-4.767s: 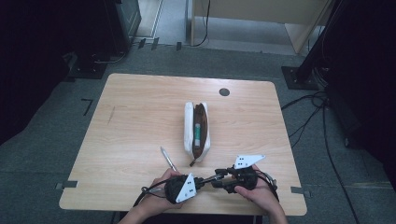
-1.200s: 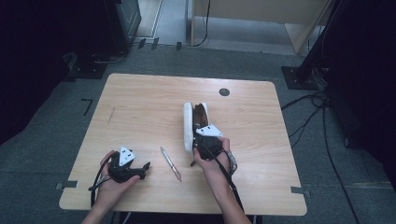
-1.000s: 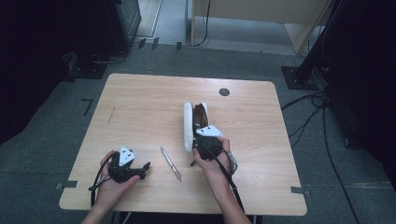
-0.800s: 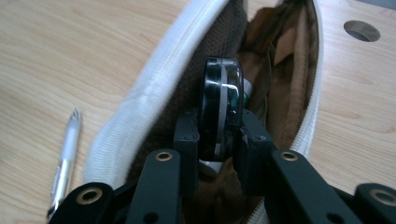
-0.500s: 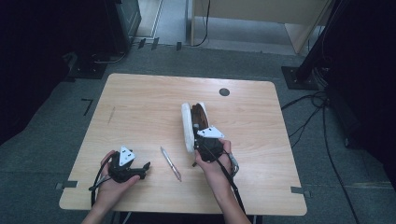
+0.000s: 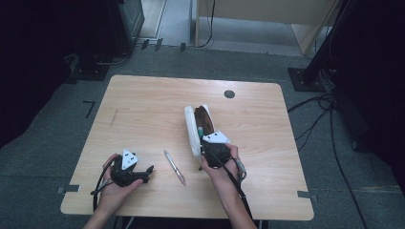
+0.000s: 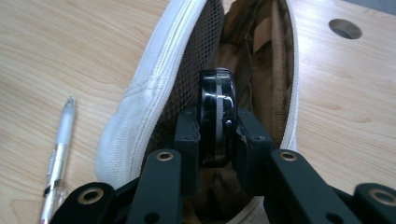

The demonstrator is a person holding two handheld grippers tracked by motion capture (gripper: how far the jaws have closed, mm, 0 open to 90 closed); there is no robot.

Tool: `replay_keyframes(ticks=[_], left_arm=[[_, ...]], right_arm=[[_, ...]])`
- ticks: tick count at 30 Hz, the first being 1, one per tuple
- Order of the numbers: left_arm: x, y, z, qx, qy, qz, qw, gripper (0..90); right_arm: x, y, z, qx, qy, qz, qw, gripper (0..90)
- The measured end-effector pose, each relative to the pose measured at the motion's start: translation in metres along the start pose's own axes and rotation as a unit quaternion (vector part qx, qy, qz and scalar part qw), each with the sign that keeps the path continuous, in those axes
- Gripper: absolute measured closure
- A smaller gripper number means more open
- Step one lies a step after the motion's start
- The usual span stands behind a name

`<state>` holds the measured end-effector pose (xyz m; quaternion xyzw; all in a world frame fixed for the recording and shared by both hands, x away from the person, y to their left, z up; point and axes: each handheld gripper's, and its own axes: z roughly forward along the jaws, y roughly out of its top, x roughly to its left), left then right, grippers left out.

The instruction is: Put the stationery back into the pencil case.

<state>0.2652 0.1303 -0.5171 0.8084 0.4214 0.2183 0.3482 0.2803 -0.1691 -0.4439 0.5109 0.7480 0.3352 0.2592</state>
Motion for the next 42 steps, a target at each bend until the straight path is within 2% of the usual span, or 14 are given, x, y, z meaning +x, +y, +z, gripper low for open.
replay_keyframes(ticks=[9, 13, 14, 18, 25, 30, 33, 35, 38, 42], left_arm=[[0.000, 0.000, 0.000, 0.002, 0.000, 0.003, 1.0000, 13.8], [0.000, 0.000, 0.000, 0.001, 0.000, 0.002, 1.0000, 13.8], [0.000, 0.000, 0.000, 0.000, 0.000, 0.002, 1.0000, 13.8], [0.000, 0.000, 0.000, 0.001, 0.000, 0.003, 1.0000, 13.8], [0.000, 0.000, 0.000, 0.002, 0.000, 0.003, 1.0000, 13.8], [0.001, 0.000, 0.000, 0.002, -0.001, -0.003, 1.0000, 13.8], [0.001, 0.000, 0.000, 0.000, -0.002, -0.007, 1.0000, 13.8], [0.002, 0.000, 0.000, 0.001, -0.002, -0.008, 1.0000, 13.8], [0.002, 0.000, 0.000, 0.001, -0.001, -0.008, 1.0000, 13.8], [0.003, 0.000, 0.000, 0.002, -0.001, -0.009, 1.0000, 13.8]], right_arm=[[0.002, -0.003, 0.015, 0.022, -0.004, -0.007, 0.9997, 73.4], [0.002, -0.004, 0.019, 0.023, 0.000, -0.009, 0.9997, 66.0], [0.002, -0.004, 0.018, 0.024, 0.002, -0.008, 0.9997, 66.7], [0.000, -0.005, 0.015, 0.026, 0.016, -0.006, 0.9995, 80.7], [-0.003, -0.007, 0.018, 0.029, 0.030, -0.003, 0.9991, 81.9], [-0.007, -0.004, 0.007, -0.019, 0.050, 0.006, 0.9986, 74.7], [-0.013, -0.001, -0.006, -0.050, 0.058, 0.014, 0.9970, 70.7], [-0.017, 0.002, -0.017, -0.069, 0.079, 0.022, 0.9943, 68.6], [-0.017, 0.004, -0.027, -0.082, 0.090, 0.014, 0.9925, 66.3], [-0.009, 0.002, -0.042, -0.098, 0.111, 0.001, 0.9889, 66.1]])
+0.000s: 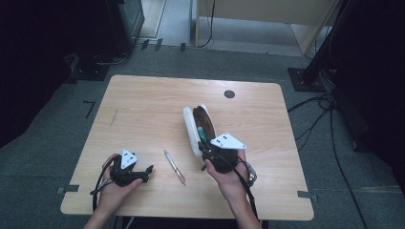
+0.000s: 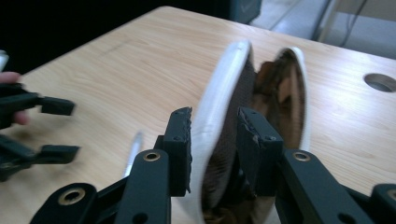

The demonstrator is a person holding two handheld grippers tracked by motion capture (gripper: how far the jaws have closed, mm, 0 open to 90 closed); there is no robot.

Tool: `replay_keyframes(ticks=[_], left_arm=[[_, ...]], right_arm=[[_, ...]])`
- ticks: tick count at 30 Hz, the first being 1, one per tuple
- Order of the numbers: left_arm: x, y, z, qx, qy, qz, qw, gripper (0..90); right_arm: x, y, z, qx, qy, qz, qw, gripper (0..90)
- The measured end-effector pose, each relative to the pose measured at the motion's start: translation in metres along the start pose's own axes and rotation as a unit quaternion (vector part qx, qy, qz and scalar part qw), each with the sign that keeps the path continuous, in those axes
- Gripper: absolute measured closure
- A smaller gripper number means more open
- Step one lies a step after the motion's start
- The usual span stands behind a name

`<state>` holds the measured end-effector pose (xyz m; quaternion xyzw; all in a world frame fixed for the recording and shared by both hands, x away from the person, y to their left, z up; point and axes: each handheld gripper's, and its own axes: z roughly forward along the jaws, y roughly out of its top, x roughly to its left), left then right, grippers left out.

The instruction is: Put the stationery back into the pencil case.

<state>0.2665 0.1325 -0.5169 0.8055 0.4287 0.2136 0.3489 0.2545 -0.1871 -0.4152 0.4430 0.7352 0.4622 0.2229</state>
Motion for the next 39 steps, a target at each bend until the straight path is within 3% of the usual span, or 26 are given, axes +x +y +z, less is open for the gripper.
replay_keyframes(ticks=[5, 10, 20, 27, 39], left_arm=[[0.002, 0.000, 0.000, 0.004, 0.002, -0.005, 1.0000, 13.8], [0.002, 0.000, 0.001, 0.014, 0.007, -0.011, 0.9998, 13.8], [0.005, 0.000, 0.003, 0.028, 0.004, -0.028, 0.9992, 13.7], [0.005, 0.000, 0.003, 0.029, 0.005, -0.029, 0.9992, 13.3], [0.005, 0.001, 0.003, 0.029, 0.005, -0.029, 0.9991, 13.0]], right_arm=[[0.011, -0.002, -0.010, -0.019, 0.023, 0.005, 0.9995, 66.4], [0.027, -0.007, -0.011, -0.021, 0.041, -0.011, 0.9989, 67.1], [0.042, -0.036, 0.012, 0.011, 0.073, -0.020, 0.9970, 68.6], [0.049, -0.061, 0.031, 0.039, 0.083, -0.019, 0.9956, 68.8], [0.055, -0.081, 0.052, 0.063, 0.092, -0.009, 0.9937, 68.1]])
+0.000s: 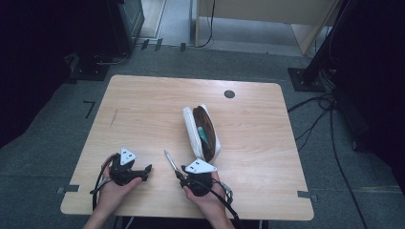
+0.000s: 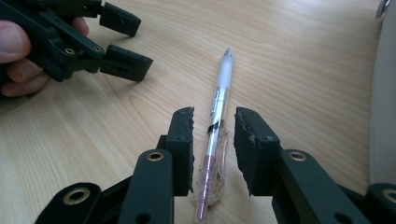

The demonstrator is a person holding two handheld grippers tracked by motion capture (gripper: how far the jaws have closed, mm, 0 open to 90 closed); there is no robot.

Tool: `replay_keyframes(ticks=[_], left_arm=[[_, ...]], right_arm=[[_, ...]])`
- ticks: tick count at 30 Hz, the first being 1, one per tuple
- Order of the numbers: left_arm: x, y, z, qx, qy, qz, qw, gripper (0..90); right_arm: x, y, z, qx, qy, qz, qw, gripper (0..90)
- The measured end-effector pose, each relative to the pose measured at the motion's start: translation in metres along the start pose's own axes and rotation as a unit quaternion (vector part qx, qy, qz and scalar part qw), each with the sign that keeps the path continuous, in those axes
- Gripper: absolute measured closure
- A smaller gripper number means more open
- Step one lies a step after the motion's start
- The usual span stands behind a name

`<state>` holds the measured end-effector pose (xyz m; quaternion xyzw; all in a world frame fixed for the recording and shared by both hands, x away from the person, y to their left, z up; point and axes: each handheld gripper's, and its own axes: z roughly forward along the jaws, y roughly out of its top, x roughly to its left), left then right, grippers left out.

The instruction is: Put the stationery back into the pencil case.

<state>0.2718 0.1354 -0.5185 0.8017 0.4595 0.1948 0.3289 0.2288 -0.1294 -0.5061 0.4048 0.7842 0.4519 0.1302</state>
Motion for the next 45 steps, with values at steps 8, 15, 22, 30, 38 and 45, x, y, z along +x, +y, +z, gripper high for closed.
replay_keyframes(ticks=[8, 15, 22, 30, 38, 45], left_arm=[[0.000, 0.000, 0.000, 0.000, 0.000, 0.000, 1.0000, 13.0], [0.000, 0.001, 0.001, 0.000, -0.002, 0.002, 1.0000, 13.0], [0.000, 0.001, 0.001, 0.000, -0.002, 0.002, 1.0000, 13.1], [0.000, 0.001, 0.001, 0.000, -0.002, 0.002, 1.0000, 13.1], [0.000, 0.001, 0.001, 0.000, -0.003, 0.002, 1.0000, 13.1], [-0.001, 0.001, 0.001, 0.000, -0.003, 0.002, 1.0000, 13.3]], right_arm=[[-0.001, -0.005, 0.008, 0.007, -0.003, 0.005, 1.0000, 70.6], [0.001, -0.007, 0.015, 0.019, -0.002, -0.001, 0.9998, 75.1], [0.004, -0.009, 0.014, 0.013, 0.001, -0.006, 0.9999, 75.2], [-0.003, -0.005, 0.021, 0.031, -0.011, 0.030, 0.9990, 74.3], [0.003, -0.005, 0.022, 0.038, -0.024, 0.004, 0.9990, 76.4], [0.007, -0.007, 0.020, 0.044, -0.022, -0.060, 0.9970, 77.2]])
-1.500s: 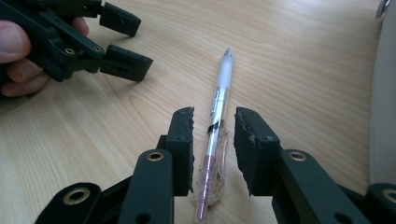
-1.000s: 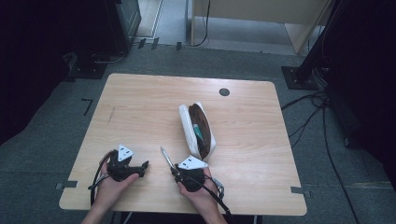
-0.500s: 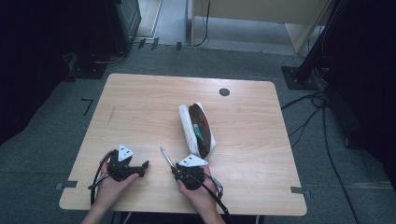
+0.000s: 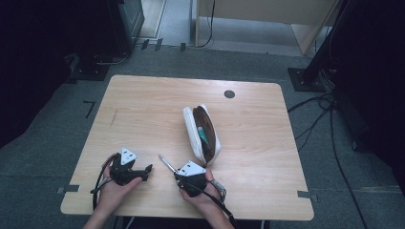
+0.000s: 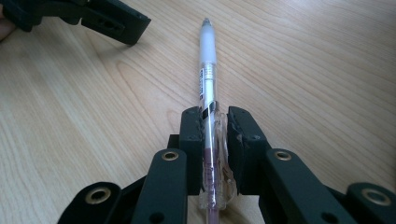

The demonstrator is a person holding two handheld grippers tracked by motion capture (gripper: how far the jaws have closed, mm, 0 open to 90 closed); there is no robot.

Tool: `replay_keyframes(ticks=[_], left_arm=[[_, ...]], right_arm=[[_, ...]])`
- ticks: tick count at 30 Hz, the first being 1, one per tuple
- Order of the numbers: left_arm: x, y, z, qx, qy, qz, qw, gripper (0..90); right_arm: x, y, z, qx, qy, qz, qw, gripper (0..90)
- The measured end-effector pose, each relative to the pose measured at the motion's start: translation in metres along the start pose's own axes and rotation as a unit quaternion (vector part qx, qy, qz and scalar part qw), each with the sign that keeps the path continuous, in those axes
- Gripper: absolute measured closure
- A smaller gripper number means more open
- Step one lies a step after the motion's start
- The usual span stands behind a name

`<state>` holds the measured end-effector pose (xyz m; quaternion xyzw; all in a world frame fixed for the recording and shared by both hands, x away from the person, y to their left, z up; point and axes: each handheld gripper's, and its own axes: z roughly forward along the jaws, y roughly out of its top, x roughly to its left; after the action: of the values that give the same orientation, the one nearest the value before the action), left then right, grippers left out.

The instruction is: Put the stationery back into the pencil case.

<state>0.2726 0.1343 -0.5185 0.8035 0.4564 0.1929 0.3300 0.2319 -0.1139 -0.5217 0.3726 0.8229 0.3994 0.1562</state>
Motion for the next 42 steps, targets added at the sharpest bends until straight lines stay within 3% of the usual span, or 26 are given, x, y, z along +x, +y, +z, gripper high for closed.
replay_keyframes(ticks=[6, 18, 27, 42], left_arm=[[0.000, 0.000, 0.000, 0.000, -0.001, 0.000, 1.0000, 13.3], [0.000, 0.000, 0.000, 0.000, -0.002, 0.002, 1.0000, 13.3], [0.000, 0.000, 0.000, 0.000, -0.002, 0.002, 1.0000, 13.3], [0.000, 0.000, 0.000, 0.000, -0.002, 0.002, 1.0000, 13.3]], right_arm=[[-0.003, -0.002, -0.003, -0.001, -0.003, 0.006, 1.0000, 77.5], [-0.009, -0.003, -0.016, -0.028, -0.015, 0.019, 0.9993, 77.5], [-0.010, 0.012, -0.036, -0.060, -0.020, 0.026, 0.9977, 77.5], [-0.029, 0.039, -0.072, -0.112, -0.047, 0.054, 0.9912, 77.4]])
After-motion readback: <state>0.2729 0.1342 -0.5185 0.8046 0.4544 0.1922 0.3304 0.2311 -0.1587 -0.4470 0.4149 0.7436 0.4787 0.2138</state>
